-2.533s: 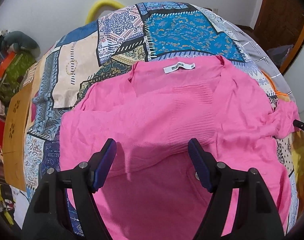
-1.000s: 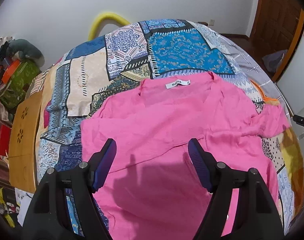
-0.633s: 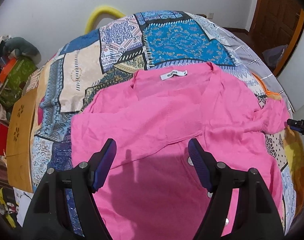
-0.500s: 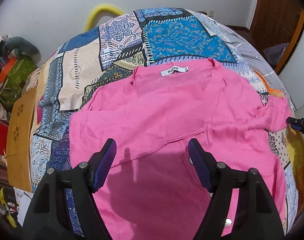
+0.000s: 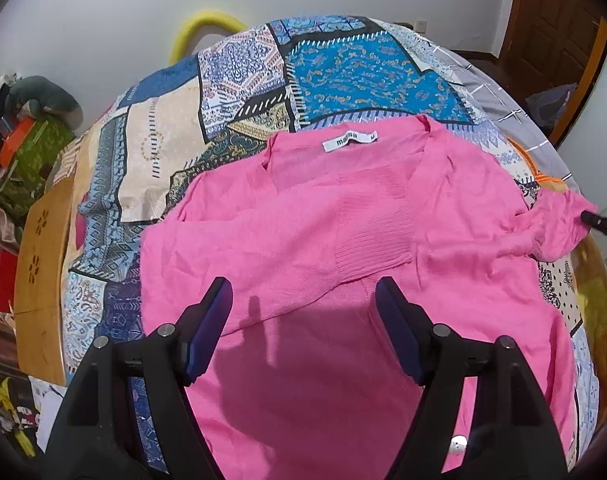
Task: Fold small clothes
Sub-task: 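Grasp the sleeve cuff with the right gripper and lift it across the cardigan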
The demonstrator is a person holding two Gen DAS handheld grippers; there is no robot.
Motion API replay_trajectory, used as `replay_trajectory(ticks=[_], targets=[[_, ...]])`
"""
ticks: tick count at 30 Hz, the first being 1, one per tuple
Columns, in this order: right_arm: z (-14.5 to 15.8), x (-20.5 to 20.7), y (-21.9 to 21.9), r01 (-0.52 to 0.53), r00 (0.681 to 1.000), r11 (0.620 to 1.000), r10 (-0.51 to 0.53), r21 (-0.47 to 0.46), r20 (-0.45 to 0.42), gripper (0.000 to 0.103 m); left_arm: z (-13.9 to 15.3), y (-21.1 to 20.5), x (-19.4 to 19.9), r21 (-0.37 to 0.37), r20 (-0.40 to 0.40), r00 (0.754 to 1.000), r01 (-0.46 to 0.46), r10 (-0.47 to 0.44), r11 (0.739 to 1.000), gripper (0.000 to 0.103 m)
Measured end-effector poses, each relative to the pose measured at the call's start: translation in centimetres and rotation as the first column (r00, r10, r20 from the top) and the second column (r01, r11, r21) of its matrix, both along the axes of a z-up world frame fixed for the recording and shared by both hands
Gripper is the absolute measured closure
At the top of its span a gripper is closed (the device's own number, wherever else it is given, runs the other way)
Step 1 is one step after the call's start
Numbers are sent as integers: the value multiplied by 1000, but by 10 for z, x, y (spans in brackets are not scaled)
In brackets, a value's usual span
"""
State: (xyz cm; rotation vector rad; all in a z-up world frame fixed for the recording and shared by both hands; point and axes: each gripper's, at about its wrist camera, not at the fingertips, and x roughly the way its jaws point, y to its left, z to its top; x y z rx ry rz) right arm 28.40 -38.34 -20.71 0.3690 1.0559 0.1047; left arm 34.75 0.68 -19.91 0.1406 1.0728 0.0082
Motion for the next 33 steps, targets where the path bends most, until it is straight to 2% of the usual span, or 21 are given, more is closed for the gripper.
replay_trajectory(ticks=[5, 11, 17, 21, 25, 33], targets=[[49, 4, 15, -29, 994, 1000, 28, 2, 106, 96, 18, 4, -8, -21, 35, 999, -1, 1, 1000, 29], [129, 10, 49, -95, 961, 995, 95, -10, 260, 96, 43, 9, -20, -30, 93, 996, 6, -3, 1000, 29], [173, 8, 95, -176, 925, 984, 177, -35, 336, 96, 66, 20, -36, -50, 158, 987, 17, -9, 999, 29], [180, 10, 130, -229, 910, 972, 232, -50, 343, 96, 77, 26, -46, -51, 191, 981, 29, -19, 998, 29], [174, 16, 165, -297, 898, 954, 293, -39, 328, 96, 86, 35, -55, -42, 222, 975, 38, -28, 998, 29], [149, 22, 239, -430, 863, 902, 423, -39, 277, 96, 81, 53, -60, -55, 205, 978, 40, -28, 998, 29]])
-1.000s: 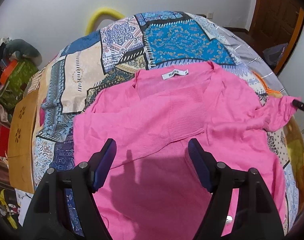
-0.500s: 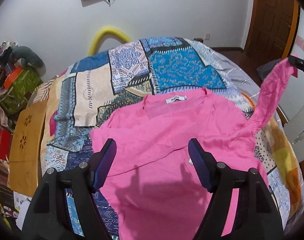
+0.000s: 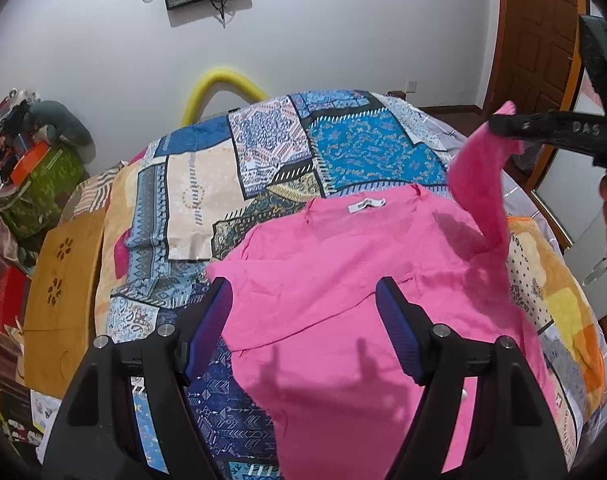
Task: Fold small clothes
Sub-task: 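Grasp the sleeve cuff with the right gripper and lift it across the cardigan, then lay the sleeve over the cardigan front and open the right gripper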
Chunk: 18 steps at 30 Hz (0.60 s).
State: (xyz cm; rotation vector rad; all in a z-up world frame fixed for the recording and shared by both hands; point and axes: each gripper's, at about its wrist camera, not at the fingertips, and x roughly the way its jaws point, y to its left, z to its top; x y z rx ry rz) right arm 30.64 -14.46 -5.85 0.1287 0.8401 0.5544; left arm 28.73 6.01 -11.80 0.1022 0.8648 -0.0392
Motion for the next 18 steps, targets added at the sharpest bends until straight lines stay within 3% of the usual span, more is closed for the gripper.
replay_trajectory(ticks=[10, 18], targets=[[-60, 1, 48, -96, 987, 995, 92, -22, -131, 96, -13, 14, 2, -7, -14, 1000, 15, -15, 1000, 29], [-90, -7, 72, -191, 959, 980, 174, -58, -222, 93, -26, 11, 10, 4, -43, 999, 7, -7, 1000, 29]])
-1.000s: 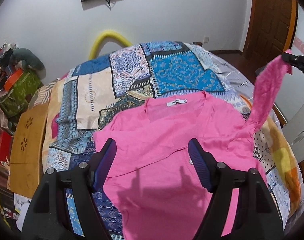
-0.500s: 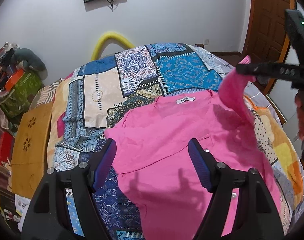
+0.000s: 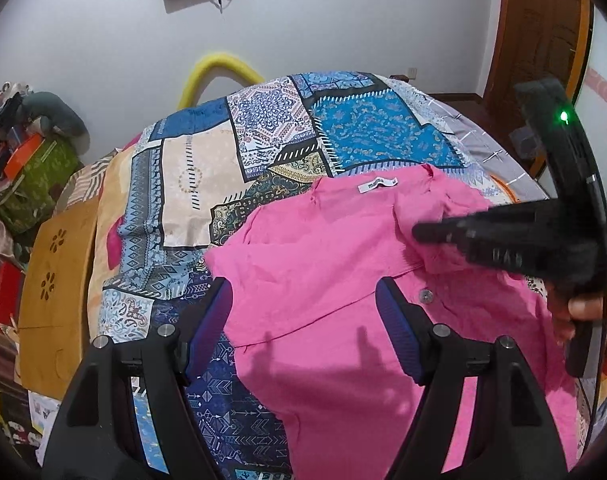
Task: Fold small clothes
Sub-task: 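Lay the sleeve over the cardigan front and open the right gripper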
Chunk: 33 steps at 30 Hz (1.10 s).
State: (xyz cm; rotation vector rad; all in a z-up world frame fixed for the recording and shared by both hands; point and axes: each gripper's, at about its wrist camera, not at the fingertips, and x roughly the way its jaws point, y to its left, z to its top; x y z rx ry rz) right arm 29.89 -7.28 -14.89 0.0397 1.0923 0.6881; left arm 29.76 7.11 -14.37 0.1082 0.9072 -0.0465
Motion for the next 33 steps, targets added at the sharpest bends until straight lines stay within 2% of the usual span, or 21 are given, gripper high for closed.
replay_trajectory(ticks=[4, 8, 11, 16, 20, 22, 27, 33], targets=[[-1, -5, 5, -29, 1000, 999, 29, -35, -9, 92, -3, 0, 6, -16, -25, 999, -25, 24, 1000, 29], [4, -7, -4, -30, 999, 999, 30, -12, -32, 77, -4, -1, 10, -39, -42, 998, -36, 35, 999, 29], [16, -9, -15, -24, 1000, 1000, 24, -8, 5, 73, -4, -6, 12, -32, -44, 999, -32, 31, 999, 29], [38, -8, -53, 29, 998, 1000, -29, 7, 63, 71, -2, -26, 18, 0, -50, 999, -4, 4, 1000, 28], [46, -5, -93, 100, 990, 995, -98, -16, 100, 70, -2, -47, 22, 6, -60, 998, 33, -32, 999, 26], [46, -4, -110, 130, 986, 991, -126, -35, 107, 69, -3, -59, 26, 10, -64, 997, 46, -45, 999, 21], [35, 2, -150, 197, 978, 978, -189, -76, 92, 69, -13, -89, 36, 38, -84, 993, 91, -87, 995, 21], [11, 8, -177, 243, 970, 967, -242, -71, 30, 69, -38, -112, 53, 79, -128, 987, 112, -102, 991, 21]])
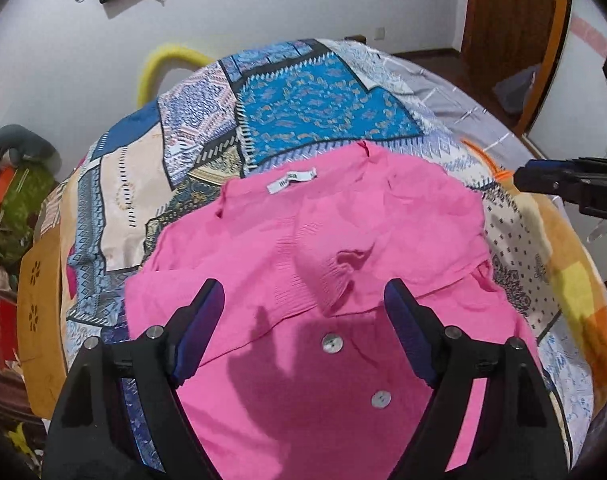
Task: Fold small clothes
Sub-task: 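Lay the sleeve over the cardigan front and open the right gripper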
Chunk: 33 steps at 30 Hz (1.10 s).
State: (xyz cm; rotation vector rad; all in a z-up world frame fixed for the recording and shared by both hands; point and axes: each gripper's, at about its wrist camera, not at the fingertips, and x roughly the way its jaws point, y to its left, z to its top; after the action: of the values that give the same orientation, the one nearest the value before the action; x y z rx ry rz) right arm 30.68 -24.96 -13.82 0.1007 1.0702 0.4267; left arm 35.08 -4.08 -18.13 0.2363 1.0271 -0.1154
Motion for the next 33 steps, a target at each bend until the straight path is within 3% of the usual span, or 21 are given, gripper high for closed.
replay_trajectory(ticks=[11, 15, 19, 24, 33], targets=[[-59, 0, 20, -49, 993, 999, 50, 13, -111, 69, -40, 9, 32, 47, -52, 996, -75, 78, 996, 21], [-73, -1, 28, -68, 989, 998, 69, 11, -134, 69, -50, 26, 37, 17, -79, 991, -111, 112, 994, 20], [-75, -2, 28, -63, 989, 998, 65, 16, -131, 64, -48, 38, 38, -31, -85, 986, -143, 140, 989, 20], [-76, -3, 27, -63, 990, 998, 64, 12, -128, 63, -36, 62, 41, -33, -42, 974, -222, 221, 974, 20], [-73, -3, 32, -56, 989, 998, 53, -15, -138, 63, -48, 101, 38, 15, -79, 952, -296, 296, 955, 20]])
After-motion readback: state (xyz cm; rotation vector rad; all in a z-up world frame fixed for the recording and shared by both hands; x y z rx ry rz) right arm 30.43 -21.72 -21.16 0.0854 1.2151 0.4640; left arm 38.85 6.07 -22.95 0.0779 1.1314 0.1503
